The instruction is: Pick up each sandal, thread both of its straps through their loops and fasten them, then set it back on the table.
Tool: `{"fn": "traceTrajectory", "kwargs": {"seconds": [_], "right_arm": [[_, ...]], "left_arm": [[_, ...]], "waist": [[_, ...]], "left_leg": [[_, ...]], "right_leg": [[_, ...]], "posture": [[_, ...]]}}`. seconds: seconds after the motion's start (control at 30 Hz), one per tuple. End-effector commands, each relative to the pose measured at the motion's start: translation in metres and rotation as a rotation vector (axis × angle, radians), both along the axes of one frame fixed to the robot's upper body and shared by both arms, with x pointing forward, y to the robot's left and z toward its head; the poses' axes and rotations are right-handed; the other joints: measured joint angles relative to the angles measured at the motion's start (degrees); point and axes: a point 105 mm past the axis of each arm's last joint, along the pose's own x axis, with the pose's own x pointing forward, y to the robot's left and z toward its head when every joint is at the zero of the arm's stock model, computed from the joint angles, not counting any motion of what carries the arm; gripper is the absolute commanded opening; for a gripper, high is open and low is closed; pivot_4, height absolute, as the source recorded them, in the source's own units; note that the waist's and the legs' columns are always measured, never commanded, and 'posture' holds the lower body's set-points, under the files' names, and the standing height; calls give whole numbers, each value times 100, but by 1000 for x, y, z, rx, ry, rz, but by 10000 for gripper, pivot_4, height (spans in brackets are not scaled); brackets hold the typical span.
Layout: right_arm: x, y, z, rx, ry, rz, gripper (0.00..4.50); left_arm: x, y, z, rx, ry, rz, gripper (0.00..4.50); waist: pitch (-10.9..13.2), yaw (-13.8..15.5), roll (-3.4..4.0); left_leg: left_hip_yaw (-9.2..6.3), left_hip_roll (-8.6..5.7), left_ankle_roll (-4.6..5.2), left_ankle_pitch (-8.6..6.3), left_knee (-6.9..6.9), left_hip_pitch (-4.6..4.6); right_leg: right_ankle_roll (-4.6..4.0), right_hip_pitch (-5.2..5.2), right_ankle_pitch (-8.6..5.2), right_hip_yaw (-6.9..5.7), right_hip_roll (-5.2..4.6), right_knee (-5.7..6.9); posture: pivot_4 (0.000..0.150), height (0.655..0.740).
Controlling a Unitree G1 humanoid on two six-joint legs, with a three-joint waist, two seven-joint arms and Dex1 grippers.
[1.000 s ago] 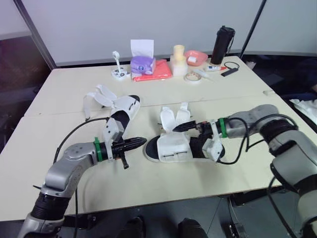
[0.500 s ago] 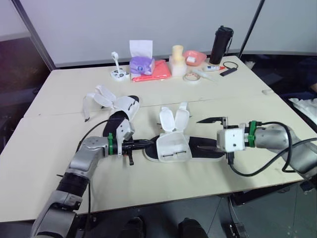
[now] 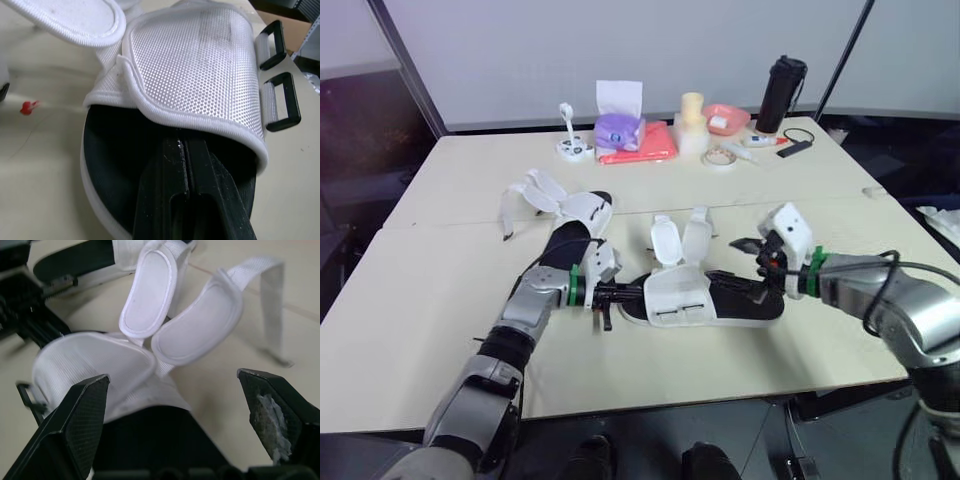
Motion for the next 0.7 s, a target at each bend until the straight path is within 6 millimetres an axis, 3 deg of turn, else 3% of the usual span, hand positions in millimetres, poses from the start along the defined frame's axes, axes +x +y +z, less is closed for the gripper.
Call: {"fn": "traceTrajectory", "kwargs": {"seconds": [0.03, 0.37, 0.7], "right_arm": [[11, 0, 15, 94, 27, -31, 44293], [61, 17, 14, 336, 192, -111, 44293], [90, 23, 43, 605, 262, -135, 44293]], "left_arm": [[1, -5, -3, 9, -4, -6, 0], [0, -12, -2, -6, -8, -9, 0], [2, -14, 0, -19, -16, 4, 0]], "waist": [[0, 2, 0], [-1, -10, 0], [-1, -15, 1]], "left_leg": [[0, 0, 0, 0, 0, 0], [3, -4, 0, 0, 0, 0], [4, -4, -1, 0, -1, 0]], "right_leg": [[0, 0, 0, -1, 0, 0], [2, -3, 1, -3, 0, 9], [2, -10, 1, -2, 0, 19]], "posture": [[1500, 7400], [1500, 7400], [1500, 7400]]}}
